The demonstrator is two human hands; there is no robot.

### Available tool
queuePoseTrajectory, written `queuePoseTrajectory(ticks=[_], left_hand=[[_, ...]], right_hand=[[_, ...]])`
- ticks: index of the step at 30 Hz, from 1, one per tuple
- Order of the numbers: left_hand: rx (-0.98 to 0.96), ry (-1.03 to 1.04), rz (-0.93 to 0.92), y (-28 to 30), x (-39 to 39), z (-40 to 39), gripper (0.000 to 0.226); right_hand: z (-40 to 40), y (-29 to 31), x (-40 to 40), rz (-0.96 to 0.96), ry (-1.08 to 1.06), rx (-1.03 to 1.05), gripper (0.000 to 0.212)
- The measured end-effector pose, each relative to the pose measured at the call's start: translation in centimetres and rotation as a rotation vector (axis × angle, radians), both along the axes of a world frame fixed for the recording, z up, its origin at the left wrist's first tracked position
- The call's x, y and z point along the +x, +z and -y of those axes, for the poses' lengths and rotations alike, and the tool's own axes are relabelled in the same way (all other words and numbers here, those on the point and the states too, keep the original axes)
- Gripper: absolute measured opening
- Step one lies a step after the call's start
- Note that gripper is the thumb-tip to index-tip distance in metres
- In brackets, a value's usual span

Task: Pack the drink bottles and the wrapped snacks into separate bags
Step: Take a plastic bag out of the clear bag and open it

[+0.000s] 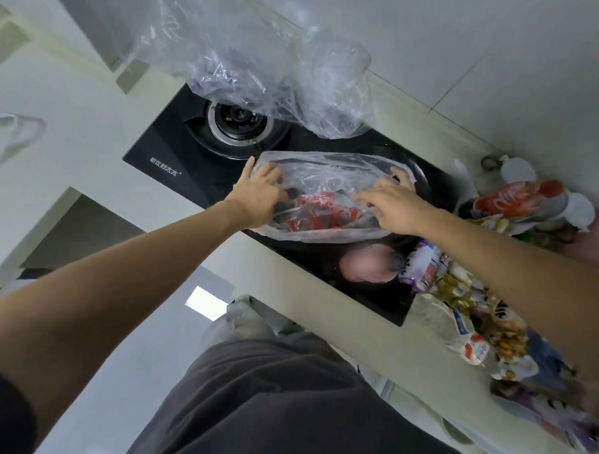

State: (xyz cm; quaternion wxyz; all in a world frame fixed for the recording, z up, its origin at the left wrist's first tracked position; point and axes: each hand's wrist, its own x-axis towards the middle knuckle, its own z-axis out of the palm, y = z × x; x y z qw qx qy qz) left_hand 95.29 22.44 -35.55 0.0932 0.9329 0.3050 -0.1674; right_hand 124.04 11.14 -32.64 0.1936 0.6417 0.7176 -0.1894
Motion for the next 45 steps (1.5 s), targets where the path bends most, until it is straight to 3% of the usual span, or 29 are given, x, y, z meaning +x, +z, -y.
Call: queuePoseTrajectory(ticks=[2,8,11,15,22,27,31,34,39,45], left_hand=[[-0.009,0.062,0.004,-0.5,0.1,0.1,0.029],[0.020,0.202,-0.032,-1.5,1.8,0.5,0.057],[0.098,0.196,-0.054,-2.0,2.9,1.0,0.066],[0.149,0.205,-0.136,-2.1,3.2,1.3,0.058],[0.150,0.226,-0.102,-2.0,2.2,1.4,0.053],[0.197,0.229,-0.071,-1.2,1.6,1.8,0.056],[0.287,0.243,-0.127,0.9,0.9,2.2,0.082],[0.310,0.254,-0.176,2.6,0.0,2.3,0.096],[0.351,0.299,-0.294,5.9,-2.8,2.0,0.086],[0.444,0.355,-0.330,10.5,-9.0,1.0,0.099]], right_hand=[[0.2,-0.3,0.3,-0.033,-0.010,0.012,0.042],[0.1,-0.6,0.3,0.054,0.057,0.094,0.020],[-0.1,-0.5,0.1,0.117,0.066,0.099,0.032],[0.1,-0.7,0.3,0.165,0.069,0.154,0.062],[-0.4,0.1,0.9,0.134,0.023,0.196,0.114],[-1.0,2.2,0.6,0.163,0.018,0.180,0.118],[-1.3,3.9,0.4,0.231,0.026,0.190,0.127],[-1.4,5.2,-0.2,0.275,0.056,0.218,0.122],[-2.4,8.0,-2.6,0.230,0.095,0.253,0.127],[-4.4,11.7,-7.8,0.172,0.140,0.299,0.125]])
